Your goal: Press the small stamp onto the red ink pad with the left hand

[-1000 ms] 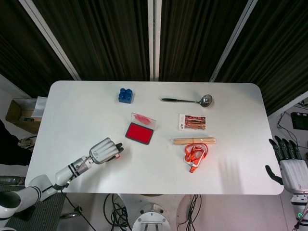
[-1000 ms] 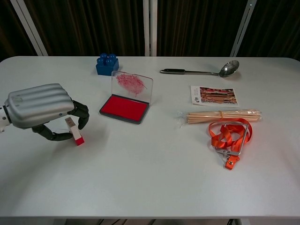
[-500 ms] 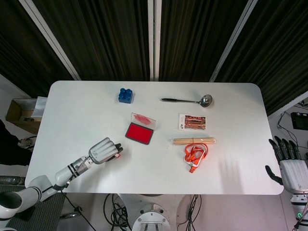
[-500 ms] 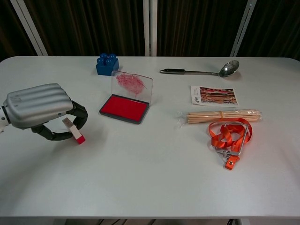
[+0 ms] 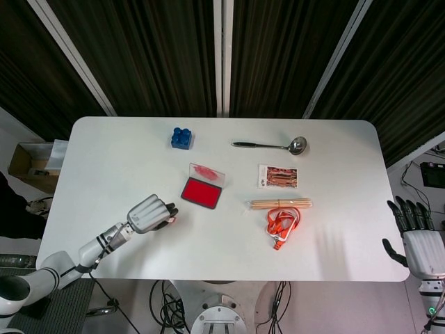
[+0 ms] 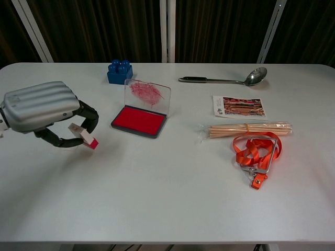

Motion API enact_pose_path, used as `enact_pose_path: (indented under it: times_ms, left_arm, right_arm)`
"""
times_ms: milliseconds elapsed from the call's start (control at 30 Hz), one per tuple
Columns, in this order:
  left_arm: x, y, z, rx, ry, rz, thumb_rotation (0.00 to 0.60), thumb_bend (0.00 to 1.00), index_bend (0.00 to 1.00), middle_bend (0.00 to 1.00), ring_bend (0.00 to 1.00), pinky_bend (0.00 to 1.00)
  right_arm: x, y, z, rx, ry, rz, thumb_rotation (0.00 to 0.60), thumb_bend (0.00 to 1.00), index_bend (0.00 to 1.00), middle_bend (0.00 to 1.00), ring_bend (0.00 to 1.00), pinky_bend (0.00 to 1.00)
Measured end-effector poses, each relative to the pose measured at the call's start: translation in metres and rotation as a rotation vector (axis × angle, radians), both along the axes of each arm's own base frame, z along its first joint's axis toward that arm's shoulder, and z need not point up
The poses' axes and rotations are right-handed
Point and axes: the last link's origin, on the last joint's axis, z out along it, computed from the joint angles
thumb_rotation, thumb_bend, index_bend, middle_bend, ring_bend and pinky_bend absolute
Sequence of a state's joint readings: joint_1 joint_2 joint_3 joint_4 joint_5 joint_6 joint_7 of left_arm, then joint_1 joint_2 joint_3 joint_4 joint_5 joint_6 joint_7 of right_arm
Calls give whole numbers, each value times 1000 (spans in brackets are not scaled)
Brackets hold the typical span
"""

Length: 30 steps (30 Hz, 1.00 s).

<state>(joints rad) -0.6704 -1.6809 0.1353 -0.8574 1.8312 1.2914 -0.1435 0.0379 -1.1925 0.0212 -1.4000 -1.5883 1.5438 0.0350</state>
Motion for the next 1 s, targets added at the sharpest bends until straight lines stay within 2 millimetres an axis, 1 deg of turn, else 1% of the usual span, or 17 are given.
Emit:
enact_pose_path:
  times_ms: [167,300,467,733,1000]
  left_arm:
    - [26,26,11,0,-75,23,600,366,594,559,855,1000]
    - [43,43,9,-31,-103,61,600,366,594,559,856,1000]
    - [65,59,-6,-69,-76,75,600,368,594,560,857,1000]
    - [86,77,-33,-98,-25,111,600,380,595,560,872,1000]
    - [97,92,-47,-79,23,126,600,394,600,564,875,1000]
  right_arm:
    - [0,-1,-2,4,-6,-1,600,229,0,0,0,0]
    - [-1,-1,-2,5,-10,-4,600,230,0,0,0,0]
    - [-2,-2,0,2,-10,-2,600,230,0,0,0,0]
    - [-4,-3,1,2,-11,-12,600,229,0,0,0,0]
    - [-7,-3,1,1,-16,-18,600,230,0,0,0,0]
